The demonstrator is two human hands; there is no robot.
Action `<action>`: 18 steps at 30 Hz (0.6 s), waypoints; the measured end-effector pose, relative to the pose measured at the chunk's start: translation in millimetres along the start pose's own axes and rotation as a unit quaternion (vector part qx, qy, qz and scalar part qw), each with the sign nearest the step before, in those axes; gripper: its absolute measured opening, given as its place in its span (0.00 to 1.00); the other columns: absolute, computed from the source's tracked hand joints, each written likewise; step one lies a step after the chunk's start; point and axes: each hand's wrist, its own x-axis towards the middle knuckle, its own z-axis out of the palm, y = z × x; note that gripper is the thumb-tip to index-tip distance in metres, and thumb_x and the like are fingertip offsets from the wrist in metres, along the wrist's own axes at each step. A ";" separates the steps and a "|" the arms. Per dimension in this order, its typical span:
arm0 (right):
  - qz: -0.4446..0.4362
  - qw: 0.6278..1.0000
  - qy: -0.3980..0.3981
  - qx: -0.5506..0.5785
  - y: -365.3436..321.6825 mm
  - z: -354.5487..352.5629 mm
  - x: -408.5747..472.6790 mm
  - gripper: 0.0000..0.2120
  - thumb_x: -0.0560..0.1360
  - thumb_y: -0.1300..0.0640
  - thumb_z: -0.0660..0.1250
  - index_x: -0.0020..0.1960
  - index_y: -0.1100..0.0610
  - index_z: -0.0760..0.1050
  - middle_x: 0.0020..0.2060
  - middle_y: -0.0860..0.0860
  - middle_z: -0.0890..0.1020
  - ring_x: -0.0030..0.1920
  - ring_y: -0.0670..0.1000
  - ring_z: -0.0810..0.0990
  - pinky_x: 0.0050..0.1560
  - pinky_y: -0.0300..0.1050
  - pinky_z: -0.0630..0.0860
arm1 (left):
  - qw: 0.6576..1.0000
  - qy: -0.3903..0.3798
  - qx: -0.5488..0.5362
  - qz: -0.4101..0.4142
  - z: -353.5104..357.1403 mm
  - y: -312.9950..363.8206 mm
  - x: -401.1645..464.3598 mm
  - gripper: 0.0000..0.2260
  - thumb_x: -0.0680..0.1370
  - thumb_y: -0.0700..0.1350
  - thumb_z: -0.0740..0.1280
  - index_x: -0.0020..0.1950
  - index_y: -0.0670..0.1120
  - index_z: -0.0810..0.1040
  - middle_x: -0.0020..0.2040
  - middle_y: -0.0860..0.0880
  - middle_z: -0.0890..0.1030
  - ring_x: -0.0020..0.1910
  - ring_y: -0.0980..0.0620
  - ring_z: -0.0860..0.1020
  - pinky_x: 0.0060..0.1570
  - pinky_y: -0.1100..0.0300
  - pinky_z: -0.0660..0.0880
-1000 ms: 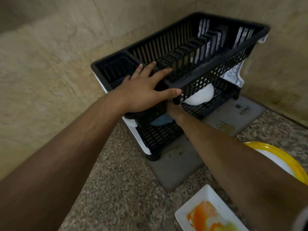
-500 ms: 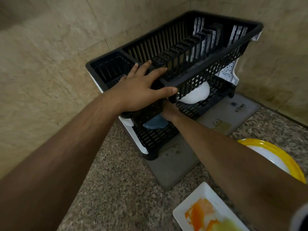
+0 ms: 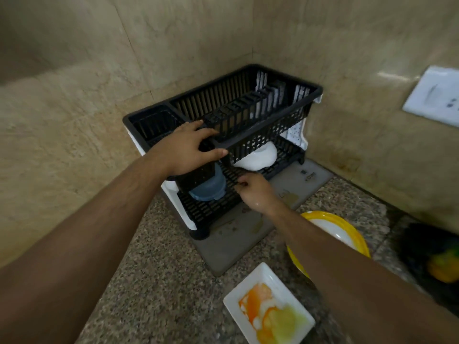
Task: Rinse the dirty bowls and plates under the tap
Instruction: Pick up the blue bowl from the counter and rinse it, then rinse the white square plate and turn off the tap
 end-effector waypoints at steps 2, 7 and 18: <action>0.014 1.000 -0.003 0.001 1.3 -19.5 -32.2 0.10 0.78 0.55 0.64 0.51 0.60 0.79 0.45 0.54 0.82 0.45 0.53 0.80 0.48 0.47 0.78 | 0.998 0.037 0.040 0.016 -1.6 9.0 -6.6 0.32 0.76 0.68 0.59 0.76 0.54 0.64 0.78 0.43 0.61 0.77 0.43 0.58 0.74 0.45 0.60; 0.026 0.999 0.017 0.037 19.3 -51.4 -114.3 0.09 0.78 0.60 0.63 0.53 0.62 0.80 0.50 0.59 0.82 0.53 0.58 0.80 0.58 0.54 0.75 | 0.984 0.127 0.096 0.077 17.3 55.6 -51.3 0.23 0.77 0.54 0.65 0.70 0.48 0.72 0.71 0.43 0.72 0.71 0.41 0.68 0.67 0.43 0.68; 0.118 0.991 0.025 -0.049 78.3 -44.2 -260.2 0.15 0.73 0.55 0.61 0.30 0.59 0.69 0.27 0.58 0.74 0.28 0.54 0.70 0.29 0.46 0.63 | 0.976 0.000 -0.152 -0.153 154.6 103.2 -196.1 0.15 0.79 0.49 0.64 0.63 0.48 0.79 0.59 0.46 0.82 0.55 0.47 0.80 0.55 0.56 0.74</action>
